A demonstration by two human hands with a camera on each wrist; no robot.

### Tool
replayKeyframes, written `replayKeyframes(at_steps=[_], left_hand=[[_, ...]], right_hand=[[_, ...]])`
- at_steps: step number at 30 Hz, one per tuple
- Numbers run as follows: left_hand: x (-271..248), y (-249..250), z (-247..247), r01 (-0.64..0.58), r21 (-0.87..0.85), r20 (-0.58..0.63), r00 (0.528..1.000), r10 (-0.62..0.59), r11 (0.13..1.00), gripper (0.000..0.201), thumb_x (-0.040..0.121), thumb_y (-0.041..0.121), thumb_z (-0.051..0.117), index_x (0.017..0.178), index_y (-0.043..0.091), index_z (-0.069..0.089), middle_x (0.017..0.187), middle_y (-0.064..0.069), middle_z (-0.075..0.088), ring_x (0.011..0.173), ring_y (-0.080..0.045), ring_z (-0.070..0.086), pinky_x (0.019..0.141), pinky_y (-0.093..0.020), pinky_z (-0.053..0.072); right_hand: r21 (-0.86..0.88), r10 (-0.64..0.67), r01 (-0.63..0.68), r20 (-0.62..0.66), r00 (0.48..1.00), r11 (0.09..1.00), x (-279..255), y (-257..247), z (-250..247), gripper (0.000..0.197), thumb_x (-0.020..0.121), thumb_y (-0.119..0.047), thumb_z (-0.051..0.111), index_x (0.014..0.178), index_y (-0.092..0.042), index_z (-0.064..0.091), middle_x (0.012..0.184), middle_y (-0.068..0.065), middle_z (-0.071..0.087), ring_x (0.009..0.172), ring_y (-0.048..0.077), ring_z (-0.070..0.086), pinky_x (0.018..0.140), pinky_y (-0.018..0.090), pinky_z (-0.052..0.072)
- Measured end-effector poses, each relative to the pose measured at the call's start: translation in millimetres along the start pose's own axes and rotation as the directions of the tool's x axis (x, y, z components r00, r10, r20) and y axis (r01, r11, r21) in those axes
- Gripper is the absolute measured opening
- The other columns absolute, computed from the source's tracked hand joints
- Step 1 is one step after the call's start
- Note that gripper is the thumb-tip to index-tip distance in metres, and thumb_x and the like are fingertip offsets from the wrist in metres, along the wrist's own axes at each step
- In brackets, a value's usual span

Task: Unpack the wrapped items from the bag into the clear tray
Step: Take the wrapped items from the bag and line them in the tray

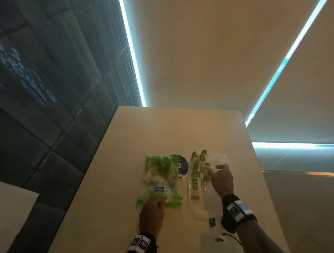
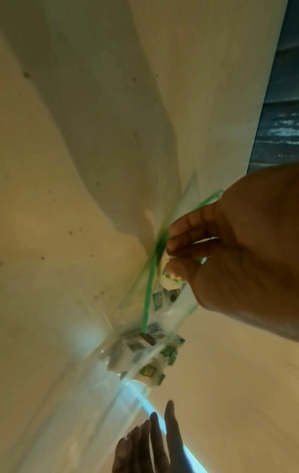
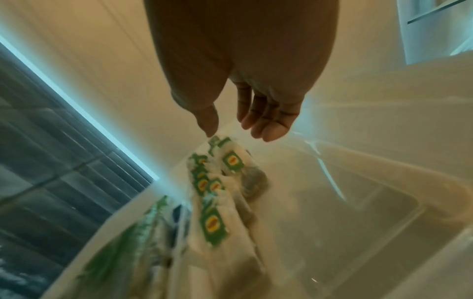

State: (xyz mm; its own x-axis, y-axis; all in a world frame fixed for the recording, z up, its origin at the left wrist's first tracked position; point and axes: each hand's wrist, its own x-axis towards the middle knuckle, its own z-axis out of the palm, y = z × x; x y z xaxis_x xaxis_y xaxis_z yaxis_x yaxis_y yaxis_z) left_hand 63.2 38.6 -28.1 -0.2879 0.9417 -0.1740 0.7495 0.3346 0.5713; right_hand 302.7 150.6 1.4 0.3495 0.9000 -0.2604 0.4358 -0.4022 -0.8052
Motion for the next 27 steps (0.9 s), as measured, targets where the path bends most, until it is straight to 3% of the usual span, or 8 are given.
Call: replayKeyframes(at_steps=[3,6,8,10,13,16,20,27], left_hand=[[-2,3,-5,0.037,-0.147,-0.02,0.999,-0.04,0.988,0.002,0.082,0.023,0.071,0.082,0.024,0.073,0.079,0.008,0.071,0.076,-0.009,0.065,0.065,-0.015,0.046],[-3,14,-20,0.062,-0.34,-0.011,0.998,-0.07,0.938,0.012,0.076,0.017,0.077,0.074,0.027,0.072,0.069,0.012,0.069,0.068,0.002,0.064,0.059,-0.005,0.043],[-3,21,-30,0.083,-0.467,0.021,0.996,-0.082,0.881,0.014,0.072,0.017,0.081,0.073,0.025,0.07,0.067,0.008,0.071,0.063,-0.002,0.065,0.059,-0.009,0.047],[-2,26,-39,0.112,-0.598,0.073,0.994,-0.085,0.794,0.014,0.072,0.015,0.083,0.078,0.019,0.071,0.069,0.0,0.073,0.061,-0.011,0.065,0.06,-0.024,0.053],[-5,32,-52,0.146,-0.733,0.184,0.983,-0.013,0.665,0.01,0.078,0.009,0.078,0.086,0.009,0.072,0.073,-0.005,0.072,0.067,-0.015,0.063,0.064,-0.033,0.052],[-9,39,-65,0.151,-0.786,0.215,0.976,0.037,0.599,0.007,0.084,0.007,0.07,0.09,0.008,0.073,0.077,-0.003,0.073,0.071,-0.013,0.064,0.065,-0.027,0.051],[-9,42,-70,0.139,-0.783,0.181,0.983,0.008,0.606,0.007,0.084,0.015,0.072,0.086,0.008,0.073,0.077,-0.004,0.073,0.072,-0.014,0.063,0.064,-0.028,0.05],[-10,49,-77,0.093,-0.764,0.148,0.988,0.033,0.638,0.008,0.079,0.007,0.076,0.084,0.011,0.071,0.079,-0.006,0.073,0.073,-0.019,0.068,0.065,-0.035,0.057]], right_hand=[[0.1,-0.174,0.165,0.1,0.98,0.981,-33,-25,0,0.014,0.09,-0.024,0.065,0.099,-0.014,0.059,0.09,0.002,0.065,0.081,0.02,0.065,0.067,0.027,0.054],[0.105,-0.276,0.256,0.386,0.88,0.961,-63,-43,7,0.005,0.09,-0.017,0.066,0.087,-0.014,0.064,0.079,-0.001,0.064,0.064,0.005,0.06,0.058,0.015,0.048],[0.116,-0.258,0.234,0.56,0.787,0.965,-79,-48,15,0.008,0.089,-0.016,0.066,0.09,-0.007,0.067,0.077,0.004,0.066,0.056,0.002,0.058,0.054,0.018,0.049],[0.102,-0.252,0.241,0.617,0.746,0.965,-90,-48,24,0.013,0.087,-0.016,0.069,0.097,-0.007,0.068,0.087,0.007,0.068,0.064,0.007,0.063,0.058,0.022,0.054],[0.115,-0.309,0.302,0.594,0.743,0.946,-97,-48,28,0.031,0.082,-0.025,0.075,0.11,-0.013,0.069,0.108,0.0,0.067,0.09,0.01,0.066,0.077,0.028,0.058],[0.207,-0.339,0.27,0.629,0.699,0.94,-100,-55,23,0.021,0.086,-0.016,0.071,0.105,-0.009,0.071,0.1,0.003,0.072,0.088,0.011,0.068,0.079,0.023,0.056],[0.376,-0.298,0.067,0.6,0.743,0.924,-108,-58,19,0.007,0.088,-0.005,0.066,0.091,0.001,0.069,0.078,0.006,0.07,0.07,0.014,0.067,0.066,0.026,0.055],[0.494,-0.225,-0.145,0.612,0.758,0.857,-110,-58,11,0.032,0.085,-0.015,0.069,0.105,0.009,0.061,0.102,0.028,0.067,0.087,0.032,0.068,0.082,0.049,0.054]])
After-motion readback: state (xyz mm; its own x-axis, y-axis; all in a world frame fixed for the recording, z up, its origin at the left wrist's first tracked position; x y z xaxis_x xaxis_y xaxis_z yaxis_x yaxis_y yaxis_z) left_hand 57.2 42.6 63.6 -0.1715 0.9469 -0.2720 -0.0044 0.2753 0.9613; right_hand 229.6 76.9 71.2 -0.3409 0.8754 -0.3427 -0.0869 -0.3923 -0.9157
